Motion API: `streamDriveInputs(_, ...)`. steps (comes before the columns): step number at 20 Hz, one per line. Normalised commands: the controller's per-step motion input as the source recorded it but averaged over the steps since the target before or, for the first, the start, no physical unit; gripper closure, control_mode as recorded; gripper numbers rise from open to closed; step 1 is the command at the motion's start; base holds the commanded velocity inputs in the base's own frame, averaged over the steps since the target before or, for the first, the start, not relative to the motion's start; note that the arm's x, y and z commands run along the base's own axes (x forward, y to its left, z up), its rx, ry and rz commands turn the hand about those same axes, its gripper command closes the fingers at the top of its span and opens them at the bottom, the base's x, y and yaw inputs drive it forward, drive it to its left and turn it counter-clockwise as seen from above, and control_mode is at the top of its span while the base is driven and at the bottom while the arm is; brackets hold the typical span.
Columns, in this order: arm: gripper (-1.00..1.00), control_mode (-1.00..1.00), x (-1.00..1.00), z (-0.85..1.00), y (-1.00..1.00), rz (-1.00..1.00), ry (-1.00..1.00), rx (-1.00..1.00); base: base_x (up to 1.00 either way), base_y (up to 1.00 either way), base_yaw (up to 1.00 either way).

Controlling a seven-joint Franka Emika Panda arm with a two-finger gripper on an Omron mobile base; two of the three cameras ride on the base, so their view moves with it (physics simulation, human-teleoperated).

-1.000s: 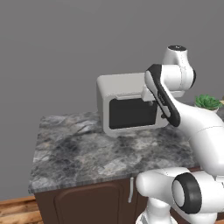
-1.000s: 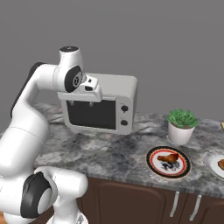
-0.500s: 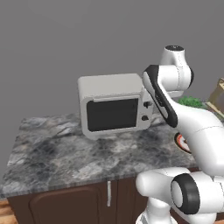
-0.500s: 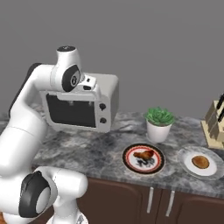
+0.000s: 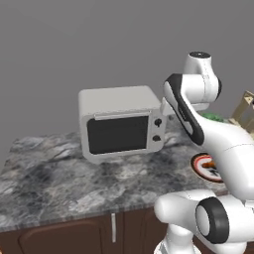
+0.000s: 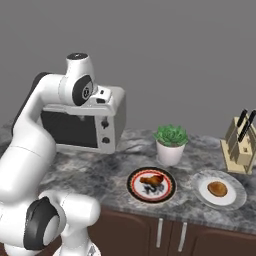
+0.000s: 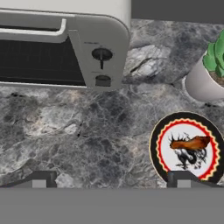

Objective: Open the toaster oven door. Place the bread on the top rack in the toaster oven and place the chicken drumstick on the bottom rack.

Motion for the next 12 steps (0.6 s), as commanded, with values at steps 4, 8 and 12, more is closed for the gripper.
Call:
streamDriveInputs(4,-1.0,1.0,0.0,0.0,0.0,0.0,0.0,0.0,0.35,-0.16,0.0)
streamDriveInputs(8,-1.0,1.0,0.0,0.0,0.0,0.0,0.0,0.0,0.4,-0.44,0.01)
streamDriveInputs(12,-1.0,1.0,0.0,0.0,0.0,0.0,0.0,0.0,0.34,-0.34,0.0)
